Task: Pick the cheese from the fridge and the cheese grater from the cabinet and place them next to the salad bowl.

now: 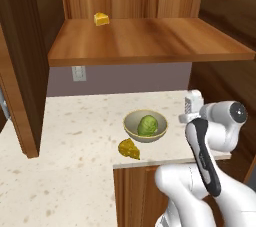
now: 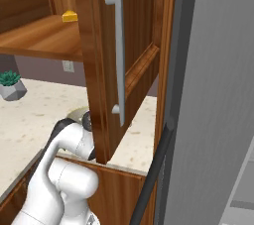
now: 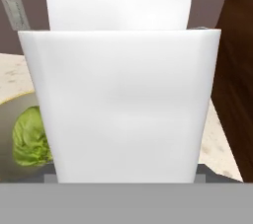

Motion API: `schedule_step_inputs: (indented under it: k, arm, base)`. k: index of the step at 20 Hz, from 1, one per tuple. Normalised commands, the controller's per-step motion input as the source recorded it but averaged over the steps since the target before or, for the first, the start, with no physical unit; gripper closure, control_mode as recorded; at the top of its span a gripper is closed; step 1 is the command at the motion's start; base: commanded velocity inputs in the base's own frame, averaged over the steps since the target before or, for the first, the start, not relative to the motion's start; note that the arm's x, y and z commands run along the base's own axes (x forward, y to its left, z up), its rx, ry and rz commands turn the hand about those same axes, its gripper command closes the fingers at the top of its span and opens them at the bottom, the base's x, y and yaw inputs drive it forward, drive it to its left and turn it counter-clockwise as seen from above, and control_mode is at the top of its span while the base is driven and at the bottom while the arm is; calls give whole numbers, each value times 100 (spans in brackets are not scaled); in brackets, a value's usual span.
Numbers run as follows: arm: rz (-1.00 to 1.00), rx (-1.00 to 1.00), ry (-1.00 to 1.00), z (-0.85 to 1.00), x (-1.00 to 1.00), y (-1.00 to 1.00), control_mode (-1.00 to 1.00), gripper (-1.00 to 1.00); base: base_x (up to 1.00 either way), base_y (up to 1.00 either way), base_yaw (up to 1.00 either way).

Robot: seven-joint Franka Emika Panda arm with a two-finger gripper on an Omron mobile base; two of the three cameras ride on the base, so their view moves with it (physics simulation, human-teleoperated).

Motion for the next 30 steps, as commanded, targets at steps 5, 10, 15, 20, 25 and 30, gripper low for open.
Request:
schedule_step_inputs:
  k: [5,10,15,20,25,30]
  arm:
    - [1,11,6,-20,39,-5,-100,100]
    - [5,3,4,-7,29,-3,-100,100]
    - [10,0,-2,-27,21,0,-100,100]
    - [12,3,-11,-39,13,0,-100,100]
    - [5,6,-2,-22,25,0,-100,100]
    - [4,4,0,-20,28,4,-100,100]
  base:
    - [0,0,0]
    - [0,0,0]
    - [0,0,0]
    - [0,0,0]
    - [0,0,0]
    - [0,0,0]
